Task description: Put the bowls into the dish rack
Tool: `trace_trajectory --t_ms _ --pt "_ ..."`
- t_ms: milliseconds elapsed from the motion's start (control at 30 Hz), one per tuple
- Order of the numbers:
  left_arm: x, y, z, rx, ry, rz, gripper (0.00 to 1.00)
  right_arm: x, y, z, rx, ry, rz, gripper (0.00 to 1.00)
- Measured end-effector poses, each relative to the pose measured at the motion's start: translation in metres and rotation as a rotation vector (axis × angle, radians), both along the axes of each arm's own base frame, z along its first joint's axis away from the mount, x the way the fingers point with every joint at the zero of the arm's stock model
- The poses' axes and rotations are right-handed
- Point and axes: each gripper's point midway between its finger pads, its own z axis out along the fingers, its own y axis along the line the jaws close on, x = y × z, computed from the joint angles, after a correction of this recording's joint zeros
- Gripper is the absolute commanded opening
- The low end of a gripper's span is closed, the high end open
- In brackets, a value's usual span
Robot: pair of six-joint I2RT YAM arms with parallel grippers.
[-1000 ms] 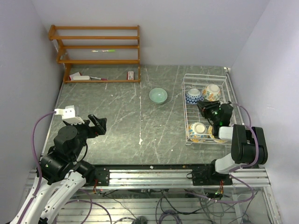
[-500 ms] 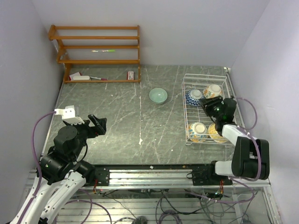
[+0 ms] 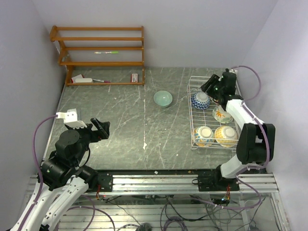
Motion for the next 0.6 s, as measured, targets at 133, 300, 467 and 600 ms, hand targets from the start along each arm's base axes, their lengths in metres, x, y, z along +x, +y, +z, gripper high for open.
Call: trace_trajectory --t_ms 133,300,467,600 --pt "0.0 0.0 0.0 0.0 0.0 0.0 0.98 0.011 0.011 -0.016 -0.096 0.064 0.034 0.56" --pt "0.0 0.0 0.0 0.0 0.0 0.0 0.98 0.023 0.007 -0.033 -0.215 0.119 0.035 0.56" --pt "0.0 0.0 0.0 0.0 0.0 0.0 0.98 0.036 0.005 -0.05 -0.318 0.154 0.055 0.56" --pt "0.0 0.0 0.0 0.0 0.0 0.0 0.98 0.035 0.007 -0.061 -0.355 0.179 0.079 0.55"
